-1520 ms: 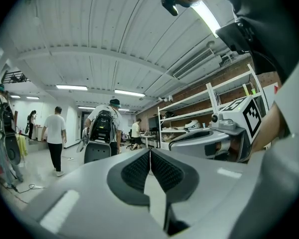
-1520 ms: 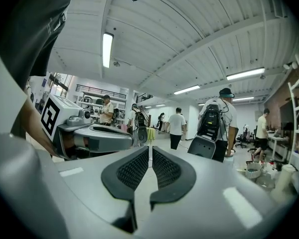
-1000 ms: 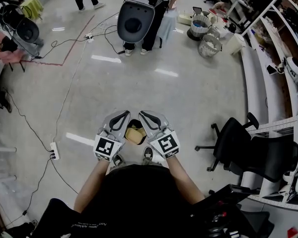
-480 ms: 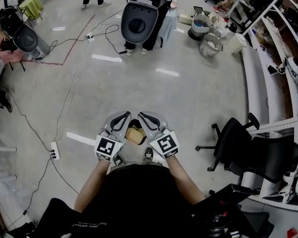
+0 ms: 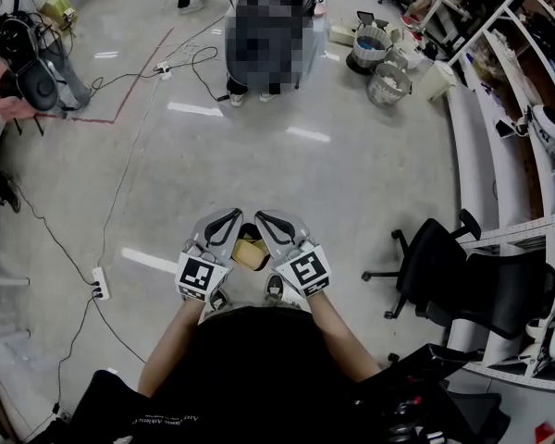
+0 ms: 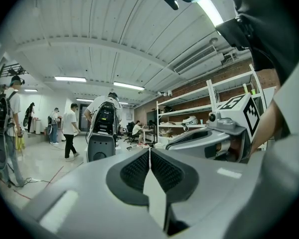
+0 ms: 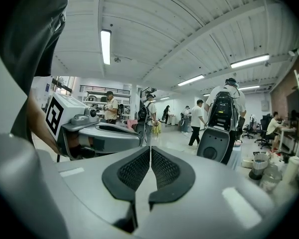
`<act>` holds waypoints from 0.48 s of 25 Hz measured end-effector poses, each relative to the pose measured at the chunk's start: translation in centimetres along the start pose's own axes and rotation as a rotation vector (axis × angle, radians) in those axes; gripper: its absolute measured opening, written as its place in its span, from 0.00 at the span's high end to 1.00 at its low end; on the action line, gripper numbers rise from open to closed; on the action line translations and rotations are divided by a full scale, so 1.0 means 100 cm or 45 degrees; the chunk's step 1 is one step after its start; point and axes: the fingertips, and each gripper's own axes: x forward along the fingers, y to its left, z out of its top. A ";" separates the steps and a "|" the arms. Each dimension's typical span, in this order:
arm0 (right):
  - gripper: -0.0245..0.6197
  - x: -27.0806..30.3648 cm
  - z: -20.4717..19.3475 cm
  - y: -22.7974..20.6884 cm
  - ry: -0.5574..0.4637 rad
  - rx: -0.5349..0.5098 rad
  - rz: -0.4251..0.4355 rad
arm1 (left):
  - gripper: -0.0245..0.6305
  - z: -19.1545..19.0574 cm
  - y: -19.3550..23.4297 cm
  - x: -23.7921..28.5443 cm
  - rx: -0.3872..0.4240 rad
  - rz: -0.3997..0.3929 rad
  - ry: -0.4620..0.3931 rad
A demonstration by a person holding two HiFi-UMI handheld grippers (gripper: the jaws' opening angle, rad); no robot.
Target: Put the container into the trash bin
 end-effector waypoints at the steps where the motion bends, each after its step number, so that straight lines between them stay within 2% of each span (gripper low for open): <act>1: 0.93 0.000 0.000 0.001 0.000 0.002 -0.001 | 0.96 0.001 0.000 -0.001 0.002 -0.004 -0.001; 12: 0.94 -0.003 0.000 0.006 0.036 -0.039 0.029 | 0.96 0.001 -0.004 0.002 -0.006 -0.005 0.014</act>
